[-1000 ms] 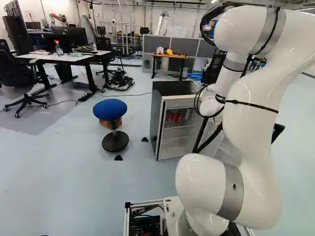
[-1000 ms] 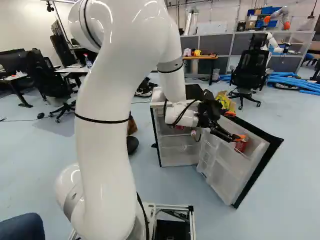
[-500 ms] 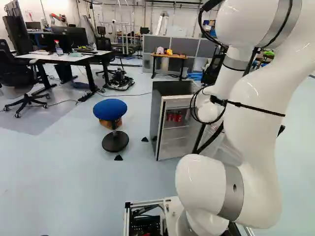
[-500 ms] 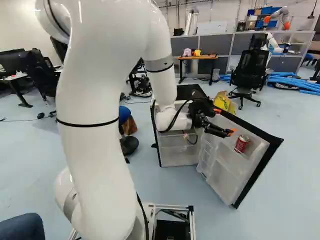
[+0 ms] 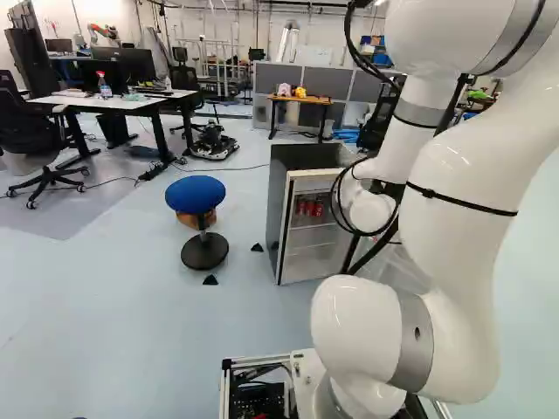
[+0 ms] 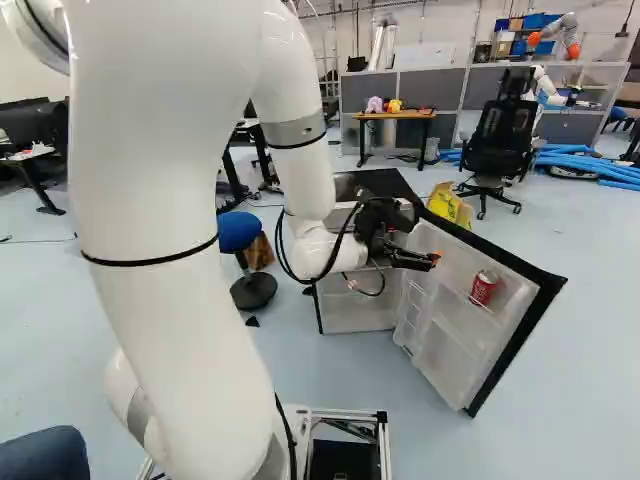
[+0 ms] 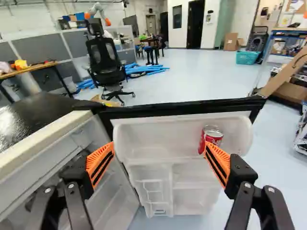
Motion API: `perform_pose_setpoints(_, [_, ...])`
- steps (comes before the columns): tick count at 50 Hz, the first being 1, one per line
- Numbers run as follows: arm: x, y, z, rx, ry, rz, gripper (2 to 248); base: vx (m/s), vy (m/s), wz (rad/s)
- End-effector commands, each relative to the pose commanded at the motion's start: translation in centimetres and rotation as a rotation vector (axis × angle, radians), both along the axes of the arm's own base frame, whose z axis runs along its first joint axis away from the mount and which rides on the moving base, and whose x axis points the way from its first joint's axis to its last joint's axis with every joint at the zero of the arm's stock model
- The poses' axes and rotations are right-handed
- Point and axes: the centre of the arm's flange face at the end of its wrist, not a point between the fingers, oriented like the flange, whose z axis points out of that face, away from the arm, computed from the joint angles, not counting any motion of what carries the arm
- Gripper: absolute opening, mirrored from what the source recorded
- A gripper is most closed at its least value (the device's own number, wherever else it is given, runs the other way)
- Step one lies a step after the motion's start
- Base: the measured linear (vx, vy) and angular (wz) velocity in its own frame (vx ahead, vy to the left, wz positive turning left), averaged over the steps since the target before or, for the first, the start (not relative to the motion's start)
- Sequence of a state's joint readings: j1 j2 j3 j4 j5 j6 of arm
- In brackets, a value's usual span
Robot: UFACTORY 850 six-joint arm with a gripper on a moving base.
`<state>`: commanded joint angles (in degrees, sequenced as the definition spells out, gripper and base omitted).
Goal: Grab a drink from the fridge
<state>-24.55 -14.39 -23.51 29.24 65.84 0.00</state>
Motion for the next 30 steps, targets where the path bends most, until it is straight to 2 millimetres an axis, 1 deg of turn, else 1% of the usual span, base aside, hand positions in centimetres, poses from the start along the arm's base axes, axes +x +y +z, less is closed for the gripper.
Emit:
perform_pose_setpoints(11, [0.2, 1.0, -1.3, 0.021, 0.054, 0.119, 247, 0.000, 0.000, 0.000])
perform_pose_setpoints(30, [1.4, 2.2, -3.7, 0.055, 0.144, 0.320, 247, 0.000, 0.000, 0.000])
